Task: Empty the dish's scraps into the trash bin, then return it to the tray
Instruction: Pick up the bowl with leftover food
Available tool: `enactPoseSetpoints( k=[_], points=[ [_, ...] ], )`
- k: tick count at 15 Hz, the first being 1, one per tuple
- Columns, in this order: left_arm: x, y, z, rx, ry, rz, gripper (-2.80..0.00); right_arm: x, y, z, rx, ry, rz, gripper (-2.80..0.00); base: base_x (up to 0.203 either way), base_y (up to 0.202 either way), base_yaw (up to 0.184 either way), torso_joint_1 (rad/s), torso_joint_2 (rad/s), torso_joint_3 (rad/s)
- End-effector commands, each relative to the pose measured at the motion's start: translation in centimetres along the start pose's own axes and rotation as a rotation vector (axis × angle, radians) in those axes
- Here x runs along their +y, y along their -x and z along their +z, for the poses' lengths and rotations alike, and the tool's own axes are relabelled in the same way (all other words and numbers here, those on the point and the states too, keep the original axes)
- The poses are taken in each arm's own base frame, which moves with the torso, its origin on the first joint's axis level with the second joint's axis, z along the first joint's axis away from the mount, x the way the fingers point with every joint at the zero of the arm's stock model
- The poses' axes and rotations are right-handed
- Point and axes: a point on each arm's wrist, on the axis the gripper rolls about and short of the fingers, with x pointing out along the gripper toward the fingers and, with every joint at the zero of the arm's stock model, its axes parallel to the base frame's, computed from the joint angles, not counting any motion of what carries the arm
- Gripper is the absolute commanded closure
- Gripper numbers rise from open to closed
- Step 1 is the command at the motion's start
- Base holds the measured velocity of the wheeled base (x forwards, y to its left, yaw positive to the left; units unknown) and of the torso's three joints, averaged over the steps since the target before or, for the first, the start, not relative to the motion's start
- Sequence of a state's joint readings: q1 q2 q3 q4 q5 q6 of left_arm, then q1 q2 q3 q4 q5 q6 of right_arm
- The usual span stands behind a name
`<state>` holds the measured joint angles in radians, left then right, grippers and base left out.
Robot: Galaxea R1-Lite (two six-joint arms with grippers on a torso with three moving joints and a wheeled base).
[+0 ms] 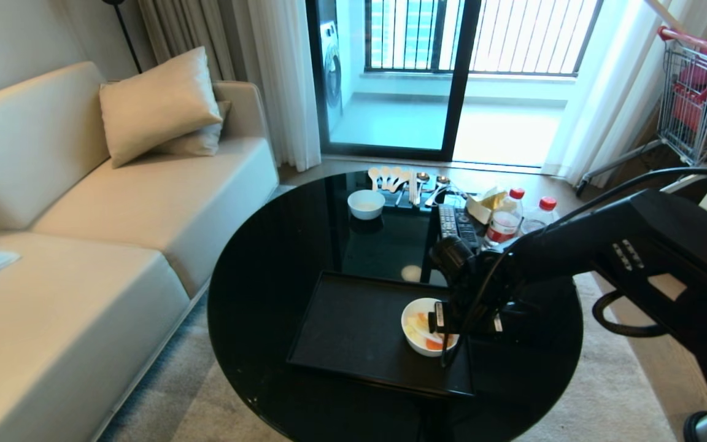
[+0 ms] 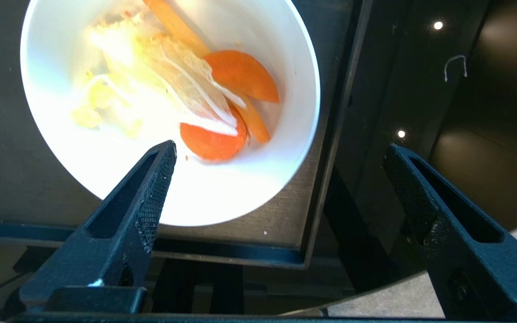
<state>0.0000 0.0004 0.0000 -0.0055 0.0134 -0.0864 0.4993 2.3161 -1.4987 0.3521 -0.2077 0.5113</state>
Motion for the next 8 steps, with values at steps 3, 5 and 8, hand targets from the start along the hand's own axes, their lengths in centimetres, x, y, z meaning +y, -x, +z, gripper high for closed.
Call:
enactPoseSetpoints(
  k=[3,5,8],
  points=[
    [0.0,0.0,0.01,-0.001,0.001,0.0,0.0,0.28,-0.91,0.59,-0.008,-0.009,-0.001,-2.8,0.0,0.0,0.0,0.0,0.0,0.0],
    [0.0,0.0,0.01,-0.001,0.001,0.0,0.0,0.22,-1.2,0.63,-0.006,-0.011,-0.003,-2.8,0.0,0.0,0.0,0.0,0.0,0.0],
    [0.0,0.0,0.01,-0.001,0.0,0.0,0.0,-0.12,-1.4,0.78,-0.005,-0.019,-0.008,-2.8,0.0,0.0,0.0,0.0,0.0,0.0]
  ],
)
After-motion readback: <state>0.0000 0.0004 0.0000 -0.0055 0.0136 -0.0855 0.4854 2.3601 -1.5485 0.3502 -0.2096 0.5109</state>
